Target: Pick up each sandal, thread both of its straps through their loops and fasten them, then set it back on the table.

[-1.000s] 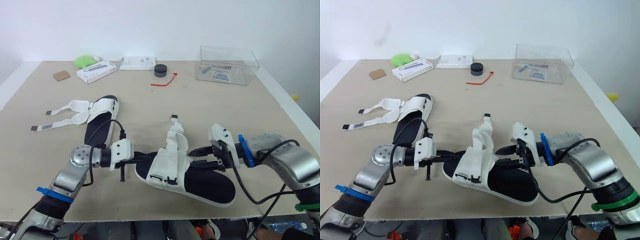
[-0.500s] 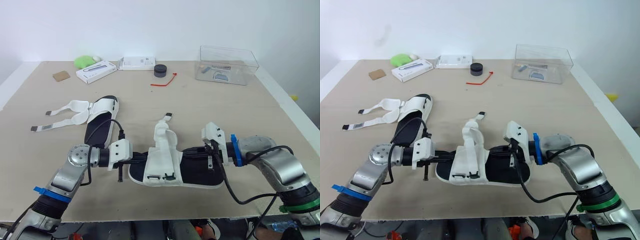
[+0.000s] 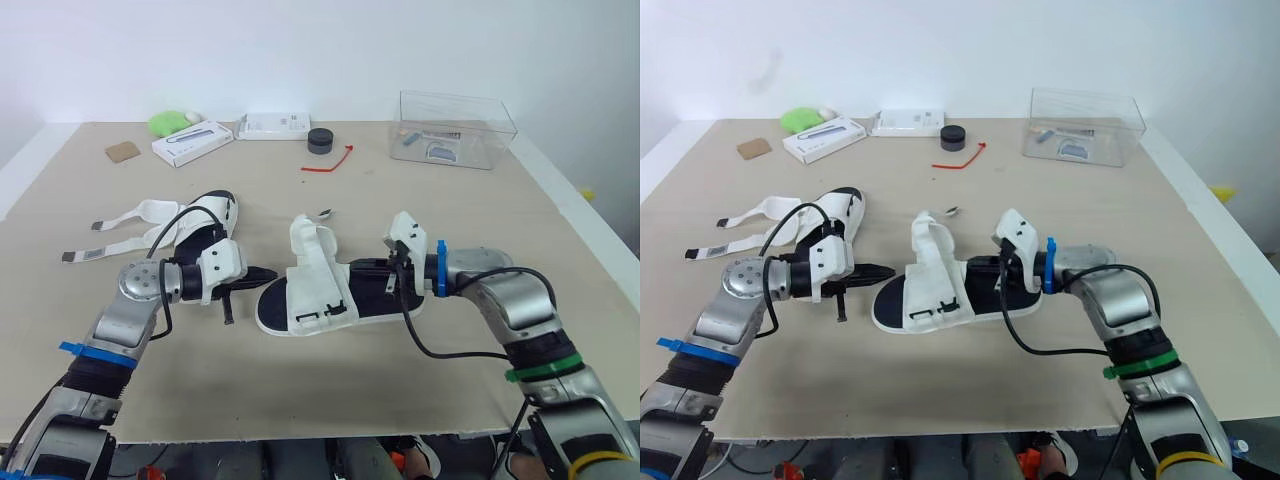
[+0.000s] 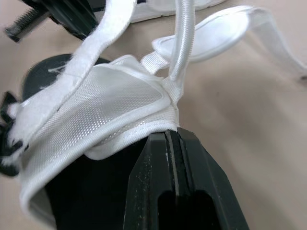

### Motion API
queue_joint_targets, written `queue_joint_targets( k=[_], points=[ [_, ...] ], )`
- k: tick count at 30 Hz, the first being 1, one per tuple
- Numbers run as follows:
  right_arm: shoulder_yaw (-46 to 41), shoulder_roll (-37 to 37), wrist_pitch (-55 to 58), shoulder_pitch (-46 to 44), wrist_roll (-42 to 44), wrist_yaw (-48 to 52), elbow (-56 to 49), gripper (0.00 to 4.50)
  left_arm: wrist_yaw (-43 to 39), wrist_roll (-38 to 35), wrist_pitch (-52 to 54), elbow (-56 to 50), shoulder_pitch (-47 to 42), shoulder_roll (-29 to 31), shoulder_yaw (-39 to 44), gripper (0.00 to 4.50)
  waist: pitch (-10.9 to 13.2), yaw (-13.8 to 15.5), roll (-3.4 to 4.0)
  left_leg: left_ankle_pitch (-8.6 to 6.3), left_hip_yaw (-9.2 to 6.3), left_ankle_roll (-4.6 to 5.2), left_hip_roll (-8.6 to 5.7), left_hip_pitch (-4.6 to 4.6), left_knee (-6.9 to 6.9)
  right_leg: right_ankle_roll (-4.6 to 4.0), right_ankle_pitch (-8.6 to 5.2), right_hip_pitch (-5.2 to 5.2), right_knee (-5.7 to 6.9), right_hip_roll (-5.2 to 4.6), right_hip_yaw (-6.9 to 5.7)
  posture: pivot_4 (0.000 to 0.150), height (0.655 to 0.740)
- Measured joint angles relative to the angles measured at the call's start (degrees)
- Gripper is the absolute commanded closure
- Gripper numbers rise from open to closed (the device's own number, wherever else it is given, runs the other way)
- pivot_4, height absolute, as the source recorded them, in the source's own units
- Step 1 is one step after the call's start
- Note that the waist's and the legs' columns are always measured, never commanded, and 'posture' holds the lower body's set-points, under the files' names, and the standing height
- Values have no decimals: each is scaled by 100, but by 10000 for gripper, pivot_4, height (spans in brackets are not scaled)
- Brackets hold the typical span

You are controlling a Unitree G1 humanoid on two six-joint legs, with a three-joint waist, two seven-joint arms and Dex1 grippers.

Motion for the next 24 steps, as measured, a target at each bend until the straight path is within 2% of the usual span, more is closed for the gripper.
queue_joint_targets(
  k=[11, 24],
  points=[
    [-74, 40, -125, 37, -174, -42, 100, 44513, -342, -370, 769, -603, 145, 3, -16, 45000, 0, 0, 0, 0, 0, 0, -3, -1, 0, 3, 1, 0, 1, -5, 0, 1500, 7400],
    [-254, 117, 182, 269, -203, -444, -193, 44513, -411, -126, 692, -484, 169, 37, -114, 45000, -1, 2, 0, 2, 1, -3, -8, 0, 1, 6, 3, 2, 0, -9, 1, 1500, 7400]
  ],
)
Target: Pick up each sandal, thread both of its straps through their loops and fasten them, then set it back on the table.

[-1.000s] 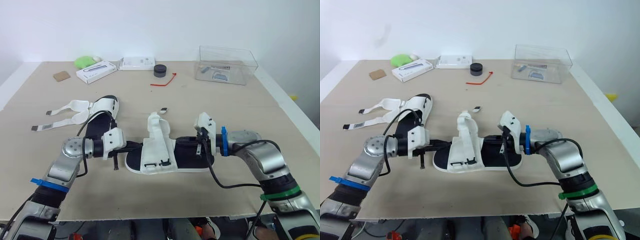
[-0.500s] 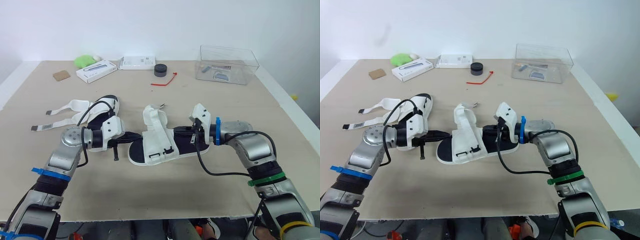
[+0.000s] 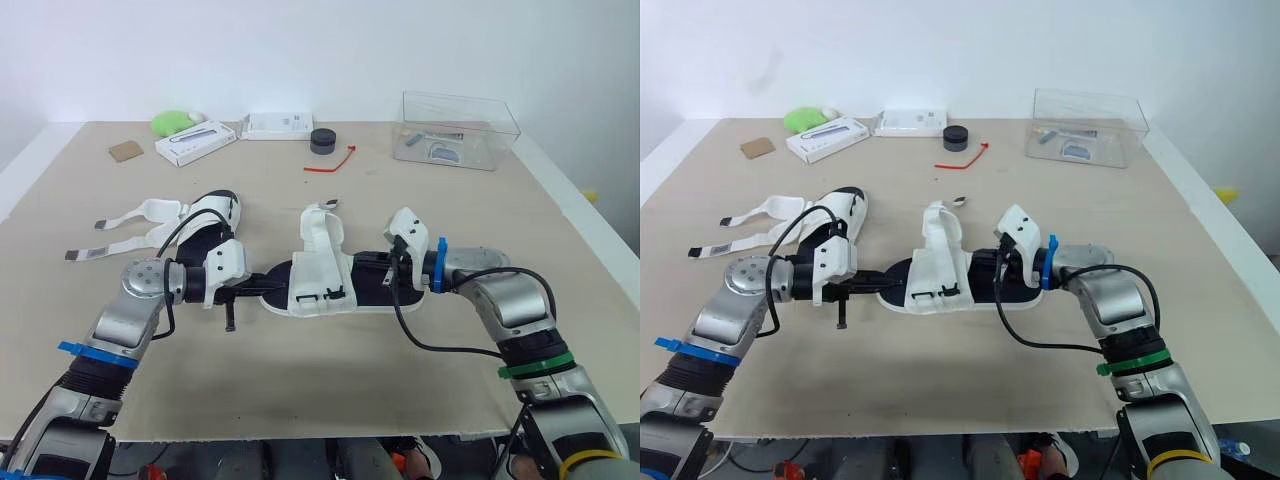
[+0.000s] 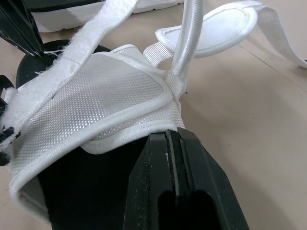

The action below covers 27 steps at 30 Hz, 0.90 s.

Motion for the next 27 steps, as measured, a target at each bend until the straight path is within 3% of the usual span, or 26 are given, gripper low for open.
queue_joint_targets(
  k=[5, 6, 7, 14, 15, 20, 23, 27],
  points=[
    [-6, -21, 82, 54, 36, 58, -125, 44513, 25, 182, -257, 241, -7, -75, -65, 45000, 0, 1, 0, 0, -1, 0, 0, 1, 0, 0, 0, 1, 0, 0, -1, 1500, 7400],
    [-8, -78, 128, 56, 62, 122, -164, 38272, 44, 224, -313, 273, -7, -102, -87, 45000, 0, 1, 1, 0, 0, 0, -1, 1, 0, 0, 0, 1, 0, -2, 0, 1500, 7400],
    [-8, -130, 148, 56, 77, 182, -179, 36666, 57, 246, -341, 293, -7, -119, -109, 45000, -1, 1, 1, 0, 0, 0, -2, 1, 0, 1, -1, 1, 0, -3, 0, 1500, 7400],
    [-21, -859, 478, 129, 415, 1035, -353, 2685, 115, 326, -426, 377, 0, -169, -161, 45000, 0, 2, 1, -1, -1, 2, -4, 0, 0, 3, -1, 2, -3, -5, -1, 1500, 7400],
    [-75, -1082, 724, 126, 617, 1299, -404, 828, 116, 338, -435, 377, 5, -169, -164, 45000, 0, 4, 1, -1, -1, 2, -4, 0, 0, 3, -1, 2, -3, -5, -2, 1500, 7400],
    [-546, -1353, 2116, -431, 1530, 1661, -426, 828, 111, 352, -475, 379, 27, -153, -146, 45000, 0, -32, 2, -1, 5, 2, 0, 9, 0, -3, 4, 2, -2, -3, 6, 1500, 7400],
    [-879, -961, 3382, -1255, 2187, 1309, -427, 828, 115, 359, -486, 386, 32, -147, -139, 45000, -2, -37, 1, 3, -4, 6, 13, 12, 0, -13, 10, 4, 0, 12, 1, 1500, 7400],
    [-899, -365, 4531, -1461, 2528, 660, -415, 828, 109, 364, -554, 397, 33, -160, -159, 45000, -5, -12, -4, 3, -10, 6, 18, 2, -3, -22, 6, -2, 1, 15, -6, 1500, 7400]
  ],
)
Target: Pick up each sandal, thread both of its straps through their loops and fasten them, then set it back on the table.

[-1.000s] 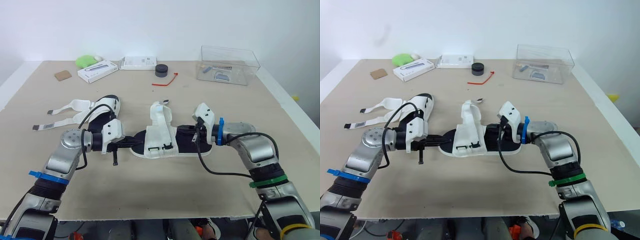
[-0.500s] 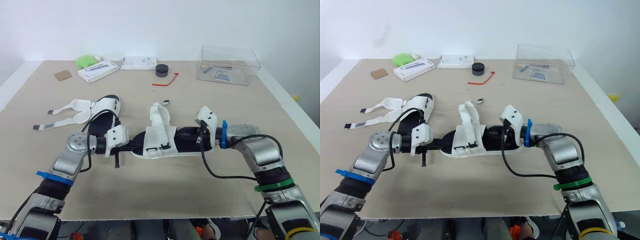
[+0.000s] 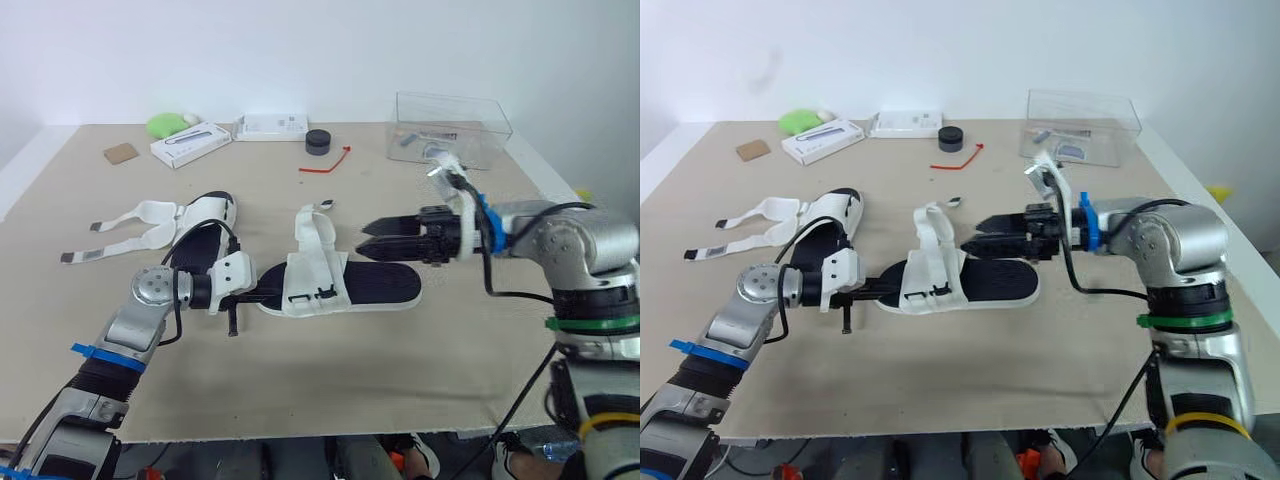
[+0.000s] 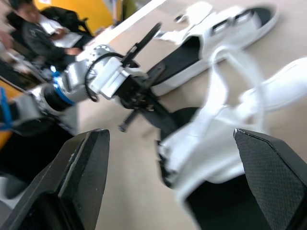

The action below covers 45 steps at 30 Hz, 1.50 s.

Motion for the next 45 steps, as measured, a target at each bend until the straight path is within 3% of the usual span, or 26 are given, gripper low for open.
queue_joint_targets(
  k=[10, 25, 28, 33, 36, 45],
  points=[
    [320, 392, 810, -313, -60, -706, 473, 828, 10, 0, -66, 1, 0, -2, -16, 45000, 0, -6, 1, 0, 20, 0, -19, -18, 1, 21, 11, -20, -5, -28, 3, 1500, 7400],
    [819, 587, 805, -578, -115, -698, 694, 828, 57, -3, -53, -32, 38, -1, -6, 45000, 0, -3, 1, 0, 13, 1, -17, -19, 1, 20, 10, -19, -5, -24, -1, 1500, 7400],
    [857, 601, 772, -598, -133, -694, 776, 8237, 61, -2, -54, -32, 40, -1, -7, 45000, 0, -3, 2, 0, 14, 1, -17, -19, 1, 20, 10, -19, -5, -25, 0, 1500, 7400],
    [980, 676, 773, -740, -169, -691, 886, 32675, 66, -2, -56, -30, 43, -2, -2, 45000, 0, -3, 2, 0, 13, 1, -17, -19, 1, 20, 10, -19, -5, -24, -1, 1500, 7400],
    [989, 682, 771, -768, -178, -690, 897, 44493, 69, -2, -56, -30, 43, -2, -2, 45000, 0, -3, 2, 0, 14, 1, -17, -20, 1, 20, 10, -19, -6, -25, 0, 1500, 7400],
    [982, 659, 866, -765, -166, -721, 755, 44493, 86, -2, -58, -29, 43, -1, -2, 45000, 0, -3, 2, 0, 13, 1, -16, -20, 0, 20, 10, -19, -6, -25, -1, 1500, 7400]
  ],
)
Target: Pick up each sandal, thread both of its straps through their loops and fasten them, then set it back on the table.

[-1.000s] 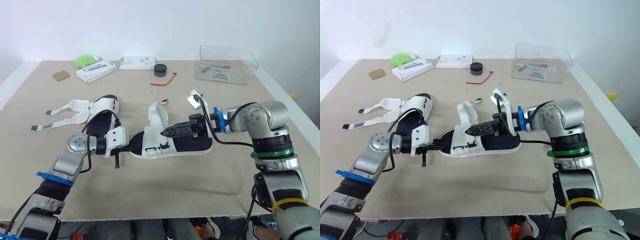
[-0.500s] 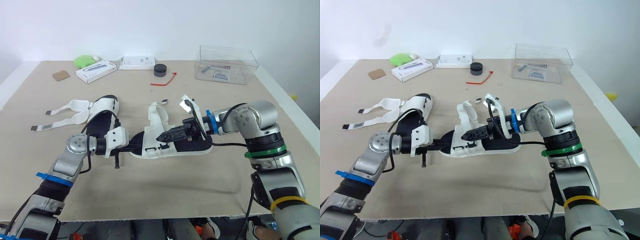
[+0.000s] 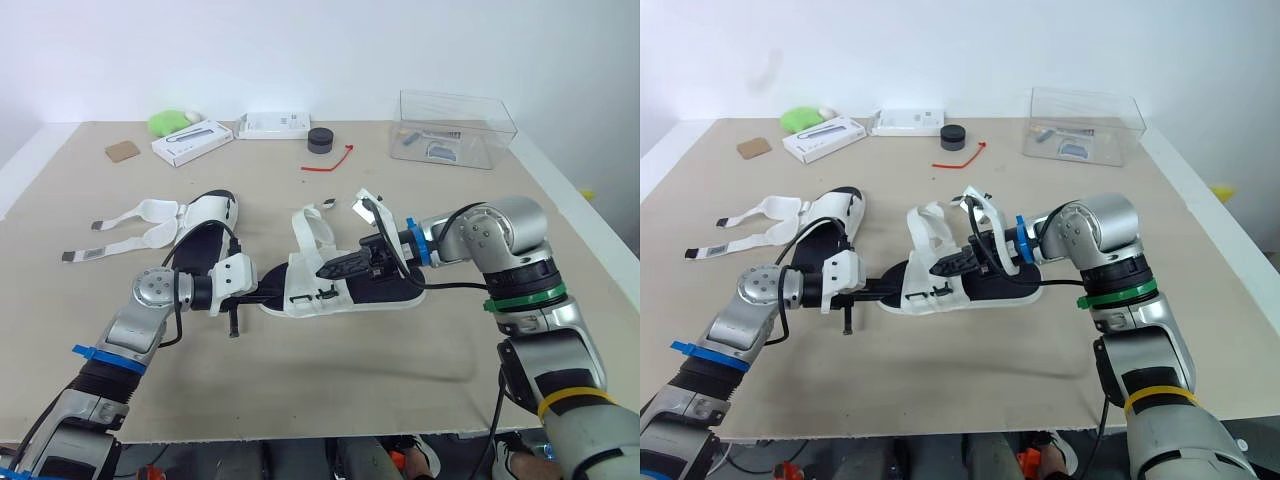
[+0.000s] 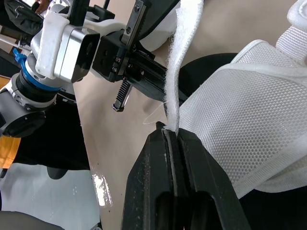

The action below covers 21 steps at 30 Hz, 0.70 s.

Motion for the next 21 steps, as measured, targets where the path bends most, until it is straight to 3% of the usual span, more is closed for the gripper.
queue_joint_targets(
  k=[21],
  points=[
    [-1109, 360, 772, 733, 142, -1432, -1193, 44493, 23, 1, -122, 59, -39, -1, -31, 45000, 0, 0, 0, 0, -2, 0, 0, -2, -1, 1, -1, 0, -1, -1, -1, 1500, 7400]
  ],
)
